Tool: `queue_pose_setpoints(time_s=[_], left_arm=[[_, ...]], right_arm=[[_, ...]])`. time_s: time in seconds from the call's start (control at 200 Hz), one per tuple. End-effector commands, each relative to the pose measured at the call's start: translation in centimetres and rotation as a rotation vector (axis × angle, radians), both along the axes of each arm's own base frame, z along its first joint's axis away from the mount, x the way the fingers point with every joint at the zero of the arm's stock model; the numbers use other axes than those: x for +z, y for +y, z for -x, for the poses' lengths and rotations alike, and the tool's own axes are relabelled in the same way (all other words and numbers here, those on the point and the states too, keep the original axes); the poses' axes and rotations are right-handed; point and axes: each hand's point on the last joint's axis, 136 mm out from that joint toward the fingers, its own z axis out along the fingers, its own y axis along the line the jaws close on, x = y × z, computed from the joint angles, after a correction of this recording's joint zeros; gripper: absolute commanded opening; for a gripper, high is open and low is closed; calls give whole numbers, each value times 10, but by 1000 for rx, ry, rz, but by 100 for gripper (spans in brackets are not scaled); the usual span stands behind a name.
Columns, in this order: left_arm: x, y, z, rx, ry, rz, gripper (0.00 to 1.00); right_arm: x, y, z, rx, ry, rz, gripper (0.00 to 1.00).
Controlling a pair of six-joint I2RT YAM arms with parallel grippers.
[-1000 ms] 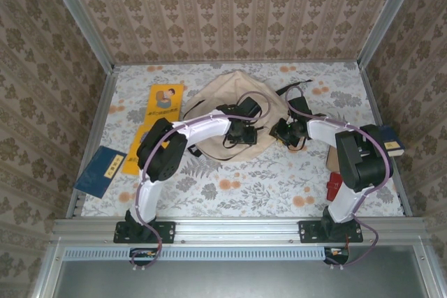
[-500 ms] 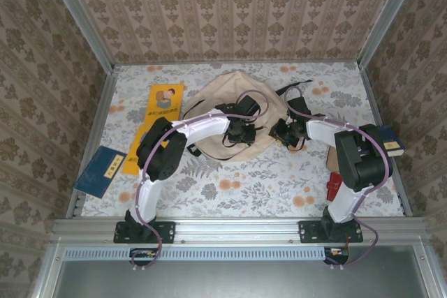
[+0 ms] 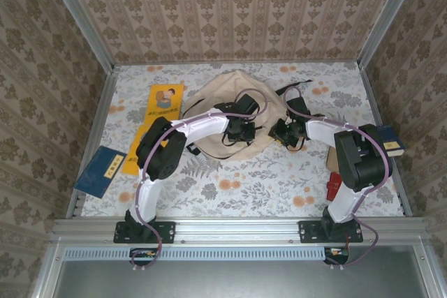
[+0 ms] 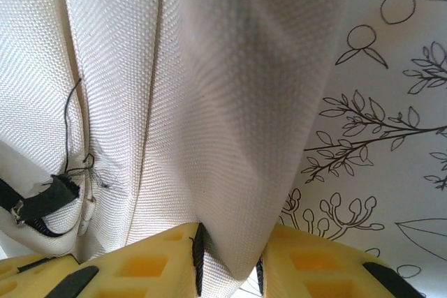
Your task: Pack books, pencil case, and school supplies into a backpack
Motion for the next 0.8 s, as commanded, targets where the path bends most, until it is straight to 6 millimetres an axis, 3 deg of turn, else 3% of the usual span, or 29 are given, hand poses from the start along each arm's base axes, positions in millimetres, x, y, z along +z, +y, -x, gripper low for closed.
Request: queue_pose_setpoints(time_s=[0.0,0.21,0.31,0.435,0.565,0.79], left_arm=[[11,4,-8,18,-35,11,5],[28,18,-1,31,-62,8,0],[35,26,6,28,-68,-6,0],[43,39,19,11,-85,-46,0],[43,60,32,18,-95,-98,0],[40,105,47,58,-114,-203,0]], right_arm=[[-5,-3,-1,-9,11,29,29],[-5,-13,-1,-40,12,82,23],[-4,-19,-1,-58,15,117,12],[-3,-25,-4,-89,8,144,6],[-1,-29,-6,-116,-3,167,0],[5,-40,-8,-146,-21,220,0]])
